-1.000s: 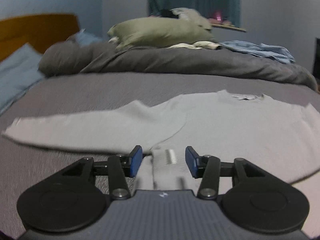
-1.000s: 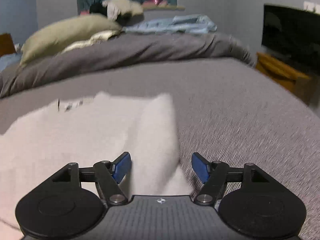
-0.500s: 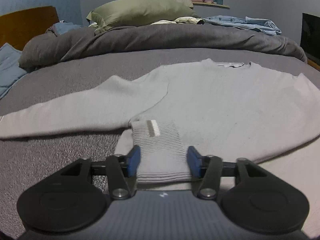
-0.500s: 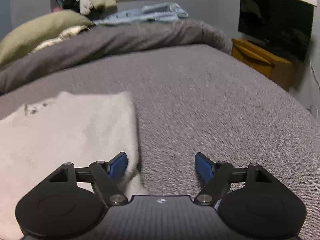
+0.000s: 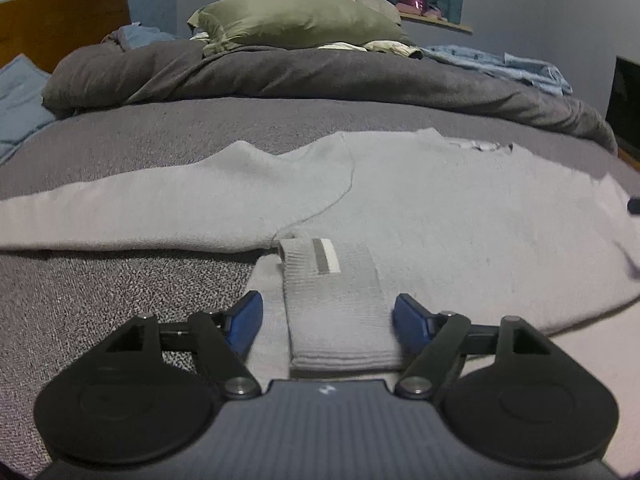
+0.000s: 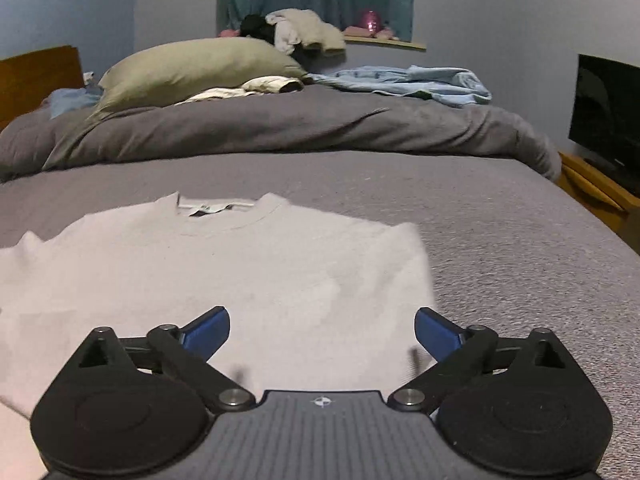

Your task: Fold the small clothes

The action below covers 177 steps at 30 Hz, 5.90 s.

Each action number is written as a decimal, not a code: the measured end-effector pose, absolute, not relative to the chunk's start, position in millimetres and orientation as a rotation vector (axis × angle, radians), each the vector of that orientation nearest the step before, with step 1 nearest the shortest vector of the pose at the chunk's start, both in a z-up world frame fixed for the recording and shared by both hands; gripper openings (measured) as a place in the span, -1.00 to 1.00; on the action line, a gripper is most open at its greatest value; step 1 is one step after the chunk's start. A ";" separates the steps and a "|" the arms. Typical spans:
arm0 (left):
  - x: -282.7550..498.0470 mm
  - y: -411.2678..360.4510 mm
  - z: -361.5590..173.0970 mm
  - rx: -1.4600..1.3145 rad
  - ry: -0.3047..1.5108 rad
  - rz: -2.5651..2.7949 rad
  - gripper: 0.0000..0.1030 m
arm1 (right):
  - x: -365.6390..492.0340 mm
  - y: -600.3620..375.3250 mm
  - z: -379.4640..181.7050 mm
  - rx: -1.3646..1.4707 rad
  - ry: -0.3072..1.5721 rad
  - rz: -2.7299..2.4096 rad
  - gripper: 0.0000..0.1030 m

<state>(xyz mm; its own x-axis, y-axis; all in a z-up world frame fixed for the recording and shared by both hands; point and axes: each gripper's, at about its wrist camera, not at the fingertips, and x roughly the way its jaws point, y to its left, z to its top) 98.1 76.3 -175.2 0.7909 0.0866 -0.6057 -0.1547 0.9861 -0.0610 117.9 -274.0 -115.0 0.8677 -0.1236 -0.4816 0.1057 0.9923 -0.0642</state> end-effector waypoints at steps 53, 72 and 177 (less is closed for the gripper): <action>180.7 250.1 -89.1 -0.422 0.260 0.279 -0.92 | 117.3 -251.7 -143.0 -0.109 0.579 -0.082 0.95; 170.6 -51.4 -152.5 0.008 0.602 -0.326 -0.56 | 84.1 -307.6 -124.5 0.033 0.543 -0.172 0.95; 71.3 81.5 -213.2 -0.035 0.625 -0.004 0.98 | 103.4 -141.3 -50.0 -0.046 0.593 0.211 -0.63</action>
